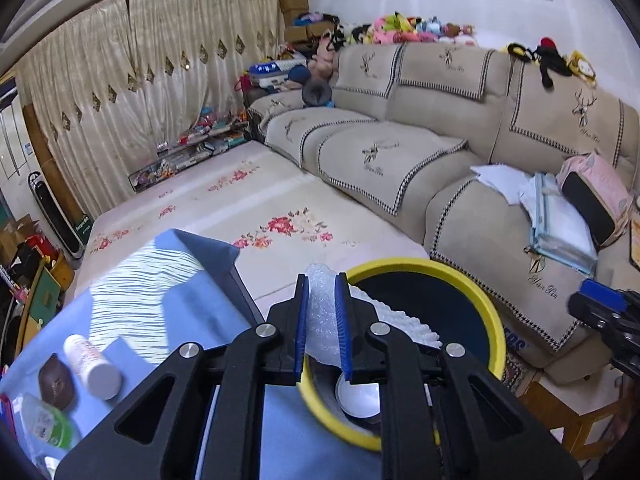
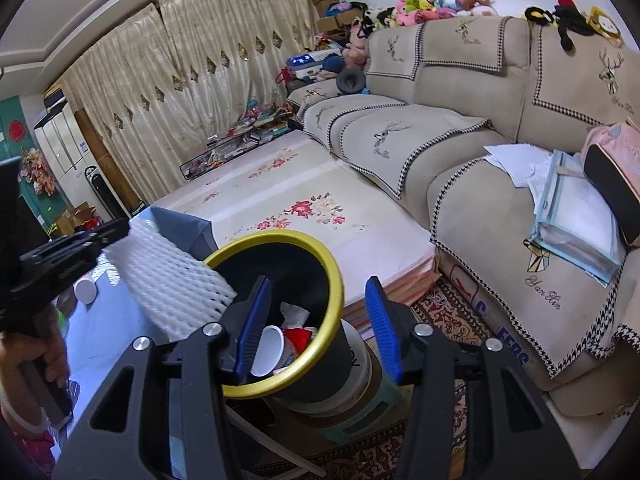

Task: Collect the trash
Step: 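Carry the foam net over the bin and open the left gripper, then grasp the white barcode paper box with the right gripper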

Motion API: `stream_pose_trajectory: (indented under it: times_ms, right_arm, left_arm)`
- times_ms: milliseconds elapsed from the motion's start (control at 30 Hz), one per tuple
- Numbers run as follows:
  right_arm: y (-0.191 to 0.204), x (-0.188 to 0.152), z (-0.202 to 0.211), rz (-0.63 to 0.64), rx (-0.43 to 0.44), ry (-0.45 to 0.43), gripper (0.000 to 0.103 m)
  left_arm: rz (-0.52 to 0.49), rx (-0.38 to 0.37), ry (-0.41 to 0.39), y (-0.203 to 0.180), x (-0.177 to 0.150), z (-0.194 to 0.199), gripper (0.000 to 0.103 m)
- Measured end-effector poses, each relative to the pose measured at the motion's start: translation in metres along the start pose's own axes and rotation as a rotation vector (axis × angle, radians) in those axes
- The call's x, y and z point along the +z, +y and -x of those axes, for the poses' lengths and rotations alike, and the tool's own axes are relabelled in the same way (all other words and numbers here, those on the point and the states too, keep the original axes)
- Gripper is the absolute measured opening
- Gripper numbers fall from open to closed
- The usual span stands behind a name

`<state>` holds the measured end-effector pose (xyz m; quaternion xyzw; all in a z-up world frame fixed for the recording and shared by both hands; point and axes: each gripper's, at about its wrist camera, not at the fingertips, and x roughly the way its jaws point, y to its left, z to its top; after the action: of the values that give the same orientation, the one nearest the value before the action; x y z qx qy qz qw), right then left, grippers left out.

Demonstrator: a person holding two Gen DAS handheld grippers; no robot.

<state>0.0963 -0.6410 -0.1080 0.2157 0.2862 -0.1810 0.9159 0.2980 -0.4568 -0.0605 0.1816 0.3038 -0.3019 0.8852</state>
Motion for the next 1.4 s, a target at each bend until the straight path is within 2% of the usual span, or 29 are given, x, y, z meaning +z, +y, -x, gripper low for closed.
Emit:
stream_pose_trajectory:
  times_ms: [67,133,167,267,400,467,633,733,933,1033,1167,1333,1400]
  right_arm:
    - [-0.003,-0.001,-0.003,-0.009,-0.005,0.006,0.048]
    - [-0.006,-0.001,-0.006,-0.017,-0.006,0.012,0.048]
    - [-0.007,-0.001,-0.006,-0.019,-0.005,0.014,0.048]
    - [-0.006,-0.001,-0.006,-0.017,-0.004,0.014,0.05]
    - [-0.004,-0.001,-0.006,-0.016,0.004,0.016,0.051]
    - [0.001,-0.002,-0.007,-0.009,0.01,0.022,0.052]
    - [0.021,-0.005,-0.005,0.023,0.03,0.026,0.054]
    - [0.041,-0.008,-0.004,0.054,0.049,0.031,0.055]
    - [0.096,-0.019,-0.004,0.141,0.1,0.053,0.057]
    - [0.13,-0.026,-0.003,0.193,0.151,0.072,0.06]
    - [0.186,-0.044,0.0,0.298,0.233,0.1,0.062]
    - [0.267,-0.084,0.006,0.443,0.398,0.183,0.064]
    - [0.297,-0.102,0.011,0.492,0.474,0.219,0.073]
  left_arm:
    - [0.003,0.012,0.023,-0.003,0.0,-0.02,0.023]
    - [0.018,0.045,0.039,-0.002,0.002,-0.034,0.071]
    - [0.026,0.051,0.035,-0.002,0.002,-0.036,0.075]
    - [0.022,0.075,0.003,-0.005,0.002,-0.026,0.075]
    - [0.014,0.096,-0.081,0.003,-0.005,0.022,0.088]
    - [0.036,0.084,-0.106,0.012,-0.013,0.048,0.09]
    - [0.124,0.052,-0.147,0.055,-0.035,0.11,0.097]
    - [0.188,0.073,-0.171,0.09,-0.054,0.146,0.098]
    - [0.293,0.235,-0.226,0.168,-0.107,0.213,0.098]
    - [0.367,0.332,-0.24,0.213,-0.136,0.238,0.098]
    - [0.47,0.426,-0.254,0.272,-0.181,0.263,0.098]
    - [0.556,0.589,-0.301,0.334,-0.239,0.281,0.098]
    - [0.595,0.646,-0.293,0.355,-0.258,0.281,0.098]
